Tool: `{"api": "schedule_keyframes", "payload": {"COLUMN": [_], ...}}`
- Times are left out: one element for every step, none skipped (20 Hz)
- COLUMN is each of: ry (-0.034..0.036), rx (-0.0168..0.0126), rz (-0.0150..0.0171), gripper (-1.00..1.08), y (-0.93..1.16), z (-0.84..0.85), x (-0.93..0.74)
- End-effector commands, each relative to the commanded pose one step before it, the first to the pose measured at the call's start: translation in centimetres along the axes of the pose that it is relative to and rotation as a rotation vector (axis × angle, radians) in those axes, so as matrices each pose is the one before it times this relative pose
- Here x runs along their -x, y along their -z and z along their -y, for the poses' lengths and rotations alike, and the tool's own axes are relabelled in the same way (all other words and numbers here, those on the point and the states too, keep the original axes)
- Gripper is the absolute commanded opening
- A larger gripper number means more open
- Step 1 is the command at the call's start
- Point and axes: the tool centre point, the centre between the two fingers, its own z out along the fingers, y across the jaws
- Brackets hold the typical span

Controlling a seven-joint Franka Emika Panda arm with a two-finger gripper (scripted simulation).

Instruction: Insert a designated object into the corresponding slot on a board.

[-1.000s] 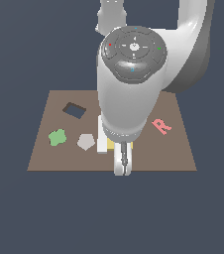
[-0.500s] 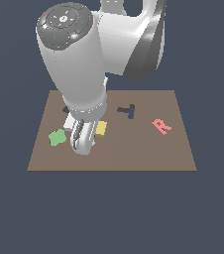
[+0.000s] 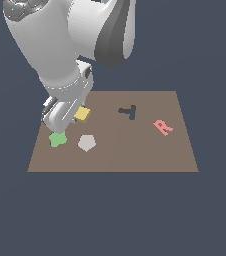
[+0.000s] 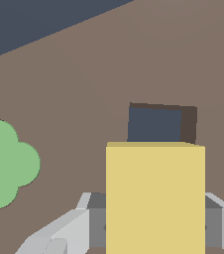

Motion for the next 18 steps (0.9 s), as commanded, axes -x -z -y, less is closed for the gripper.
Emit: {"api": "schedule_keyframes", "payload": {"ry": [-0.02971,-0.00887,-0.00756,-0.00629,-0.00503,-0.00372,-0.00239,-0.00120,0.00000,0.00154,0.00169,0.00069,-0.00133,0.00000,0.00000,0.00054,0.00000,0.00052], "rx": [-0.00070,0.00002,0.00001,0.00001,0.00000,-0.00001,-0.00001,-0.00003,0.00000,-0.00007,-0.00004,-0.00001,0.00067,0.00000,0.00000,-0.00033,0.00000,-0.00032], "rz": [0.00059,0.00001,0.00001,0.00001,0.00001,0.00001,0.00001,0.00002,0.00000,0.00004,0.00002,0.00001,-0.00040,0.00000,0.00000,0.00026,0.00000,0.00032], "gripper": [-1.00,-1.00,-1.00,-1.00,-1.00,-1.00,-1.00,-1.00,-1.00,-1.00,-1.00,-1.00,-1.00,-1.00,-1.00,-1.00,-1.00,-1.00], "y": [0.069,0.011,0.010,0.008,0.007,0.005,0.004,0.002,-0.001,0.002,-0.001,0.000,-0.029,-0.042,-0.126,-0.188,-0.272,-0.188], "z": [-0.612,-0.178,-0.152,-0.126,-0.100,-0.075,-0.049,-0.023,0.004,0.027,0.033,0.012,-0.031,0.002,0.006,0.000,0.009,-0.002], "x": [-1.136,-0.354,-0.301,-0.251,-0.201,-0.149,-0.096,-0.050,-0.004,0.062,0.066,0.028,-0.073,0.000,0.000,0.030,0.001,0.029]}}
